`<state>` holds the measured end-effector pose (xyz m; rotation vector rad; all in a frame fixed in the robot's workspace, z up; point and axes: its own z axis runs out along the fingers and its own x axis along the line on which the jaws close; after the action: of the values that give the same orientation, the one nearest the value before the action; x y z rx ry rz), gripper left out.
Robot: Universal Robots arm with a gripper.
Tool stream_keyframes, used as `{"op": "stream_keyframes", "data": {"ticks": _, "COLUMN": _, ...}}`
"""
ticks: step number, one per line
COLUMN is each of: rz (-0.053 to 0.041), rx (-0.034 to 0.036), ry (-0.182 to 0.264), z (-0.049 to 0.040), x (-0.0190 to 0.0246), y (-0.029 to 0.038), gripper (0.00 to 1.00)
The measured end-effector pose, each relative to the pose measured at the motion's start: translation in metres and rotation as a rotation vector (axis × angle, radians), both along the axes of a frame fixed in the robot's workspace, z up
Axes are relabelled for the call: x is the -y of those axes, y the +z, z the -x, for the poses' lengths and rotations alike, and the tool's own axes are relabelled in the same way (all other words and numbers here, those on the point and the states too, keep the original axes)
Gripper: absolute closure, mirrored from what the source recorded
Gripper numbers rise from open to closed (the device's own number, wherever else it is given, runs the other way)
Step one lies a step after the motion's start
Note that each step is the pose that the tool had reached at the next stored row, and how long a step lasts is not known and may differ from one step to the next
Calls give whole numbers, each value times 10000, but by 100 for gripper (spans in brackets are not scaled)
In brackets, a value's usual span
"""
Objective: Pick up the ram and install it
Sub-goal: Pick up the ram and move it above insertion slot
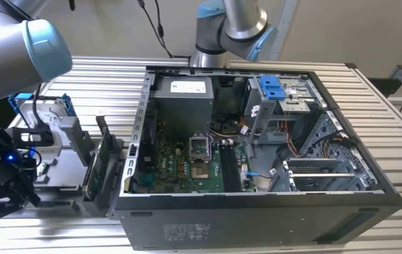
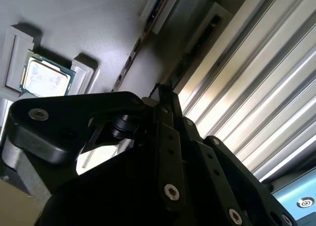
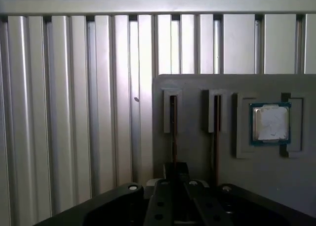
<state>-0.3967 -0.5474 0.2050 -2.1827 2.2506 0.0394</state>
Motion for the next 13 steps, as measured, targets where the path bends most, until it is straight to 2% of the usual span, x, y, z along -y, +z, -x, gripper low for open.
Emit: {"op": "stream_keyframes", "data": {"ticks": 13, "rz": 0, "rx": 0, "ry": 0, "z": 0, "x": 0, "y": 153, "gripper": 86}}
